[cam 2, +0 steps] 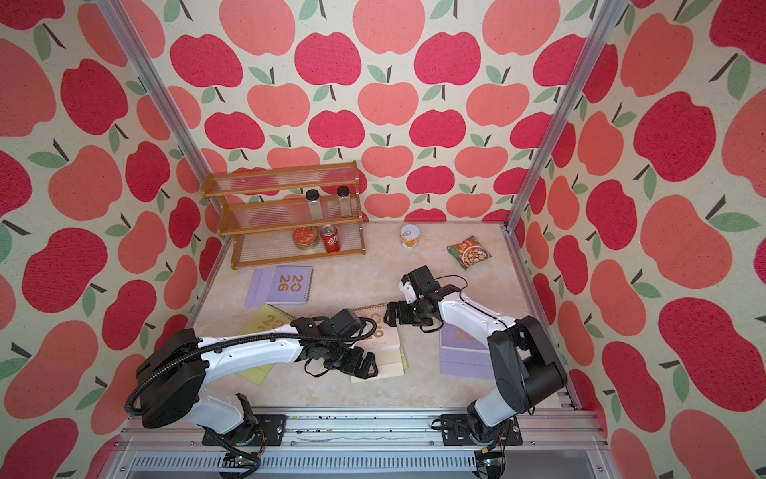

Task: Stack the calendars
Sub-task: Adjust the calendar at the calendar.

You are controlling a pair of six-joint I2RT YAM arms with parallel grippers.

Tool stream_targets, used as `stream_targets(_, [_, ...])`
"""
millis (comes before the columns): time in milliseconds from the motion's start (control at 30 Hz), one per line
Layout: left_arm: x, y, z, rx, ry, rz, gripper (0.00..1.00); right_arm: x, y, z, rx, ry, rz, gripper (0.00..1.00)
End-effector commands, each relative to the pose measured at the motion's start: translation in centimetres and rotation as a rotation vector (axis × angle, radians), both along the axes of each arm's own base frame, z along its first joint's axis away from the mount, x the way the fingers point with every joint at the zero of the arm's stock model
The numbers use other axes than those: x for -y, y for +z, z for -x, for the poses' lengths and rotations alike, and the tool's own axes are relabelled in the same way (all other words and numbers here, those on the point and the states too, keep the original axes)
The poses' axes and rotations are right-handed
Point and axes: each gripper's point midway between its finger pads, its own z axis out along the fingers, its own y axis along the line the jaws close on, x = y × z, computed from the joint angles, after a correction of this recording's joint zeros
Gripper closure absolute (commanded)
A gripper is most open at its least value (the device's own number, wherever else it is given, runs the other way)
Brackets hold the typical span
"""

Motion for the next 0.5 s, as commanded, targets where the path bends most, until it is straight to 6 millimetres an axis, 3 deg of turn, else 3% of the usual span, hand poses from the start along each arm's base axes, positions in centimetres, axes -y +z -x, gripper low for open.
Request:
stream_targets(0, [-0.27, -0.65, 0.12, -0.009, 0.010, -0.032, 0.01, 0.29, 0.43, 0.18, 0.003, -0.015, -0.011, 0.01])
stream_targets(467, [0.72, -0.28, 0.10, -0.020, -0.041, -0.022, 0.00, -0.01, 0.19, 0.51, -0.009, -0.007, -0.019, 0.01])
